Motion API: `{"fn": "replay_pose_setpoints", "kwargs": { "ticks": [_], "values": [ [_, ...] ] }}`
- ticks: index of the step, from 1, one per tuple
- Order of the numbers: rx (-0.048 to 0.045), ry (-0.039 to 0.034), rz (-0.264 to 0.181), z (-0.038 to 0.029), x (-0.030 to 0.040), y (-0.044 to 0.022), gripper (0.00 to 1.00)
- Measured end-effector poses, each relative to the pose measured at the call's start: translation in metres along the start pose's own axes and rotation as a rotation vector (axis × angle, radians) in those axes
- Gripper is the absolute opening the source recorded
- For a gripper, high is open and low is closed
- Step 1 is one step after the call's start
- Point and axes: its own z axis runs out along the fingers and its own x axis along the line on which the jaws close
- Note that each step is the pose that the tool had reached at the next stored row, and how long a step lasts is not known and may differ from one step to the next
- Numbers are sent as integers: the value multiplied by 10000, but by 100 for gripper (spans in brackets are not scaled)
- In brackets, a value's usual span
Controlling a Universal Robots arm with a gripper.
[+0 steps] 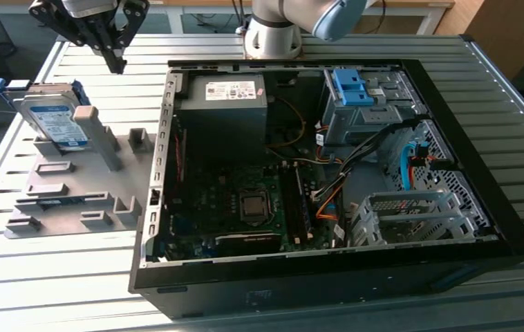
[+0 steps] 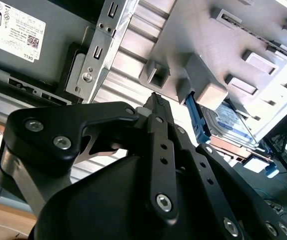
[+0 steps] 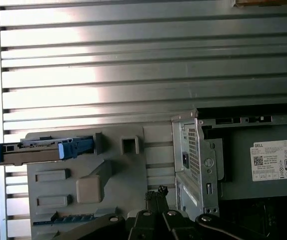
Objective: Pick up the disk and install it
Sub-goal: 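Reach for the disk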
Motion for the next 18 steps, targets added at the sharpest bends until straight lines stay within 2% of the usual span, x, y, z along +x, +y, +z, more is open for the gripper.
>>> {"fn": "replay_pose_setpoints", "kwargs": {
  "ticks": [12, 15, 18],
  "values": [
    [-1, 1, 0, 0, 19, 7, 11],
    [-1, 0, -1, 0, 51, 24, 11],
    [0, 1, 1, 0, 143, 29, 11]
  ]
}}
